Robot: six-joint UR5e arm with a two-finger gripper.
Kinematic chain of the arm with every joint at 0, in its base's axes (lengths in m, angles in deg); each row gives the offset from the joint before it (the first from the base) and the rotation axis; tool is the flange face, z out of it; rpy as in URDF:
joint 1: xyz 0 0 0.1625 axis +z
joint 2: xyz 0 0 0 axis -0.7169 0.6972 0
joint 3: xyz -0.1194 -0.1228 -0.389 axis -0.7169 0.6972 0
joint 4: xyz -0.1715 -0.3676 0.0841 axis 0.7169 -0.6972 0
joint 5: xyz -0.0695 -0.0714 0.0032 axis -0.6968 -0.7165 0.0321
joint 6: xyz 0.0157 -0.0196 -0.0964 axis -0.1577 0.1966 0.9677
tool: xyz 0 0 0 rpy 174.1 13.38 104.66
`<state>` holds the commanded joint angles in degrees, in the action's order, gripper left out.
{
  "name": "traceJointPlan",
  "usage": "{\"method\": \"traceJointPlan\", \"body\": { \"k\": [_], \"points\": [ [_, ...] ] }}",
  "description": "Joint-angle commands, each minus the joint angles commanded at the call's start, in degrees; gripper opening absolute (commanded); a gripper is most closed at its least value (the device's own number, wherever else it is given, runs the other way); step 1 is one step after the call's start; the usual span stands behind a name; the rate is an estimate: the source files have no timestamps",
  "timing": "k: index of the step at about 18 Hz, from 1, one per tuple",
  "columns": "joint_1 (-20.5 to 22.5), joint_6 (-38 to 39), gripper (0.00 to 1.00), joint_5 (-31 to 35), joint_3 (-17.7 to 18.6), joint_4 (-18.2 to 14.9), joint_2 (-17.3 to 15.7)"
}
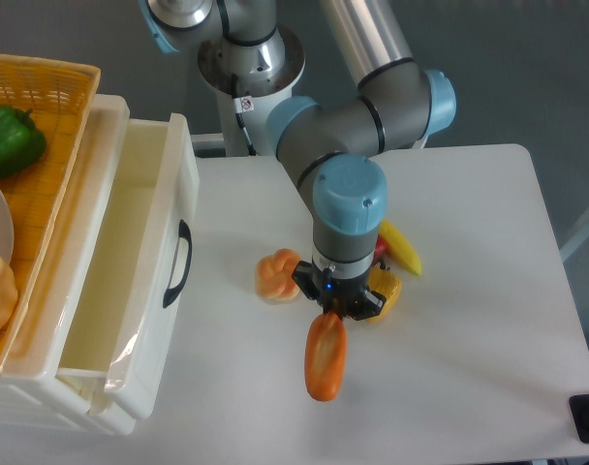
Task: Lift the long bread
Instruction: 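Lift the gripped baguette up off the table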
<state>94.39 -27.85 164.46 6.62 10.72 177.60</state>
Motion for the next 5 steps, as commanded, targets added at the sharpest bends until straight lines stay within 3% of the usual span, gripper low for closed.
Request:
{"method": "traceJointPlan", "body": {
  "k": [5],
  "points": [
    [0.3,-1.3,0.00,0.4,0.3,-2.2,-1.1]
  ]
}}
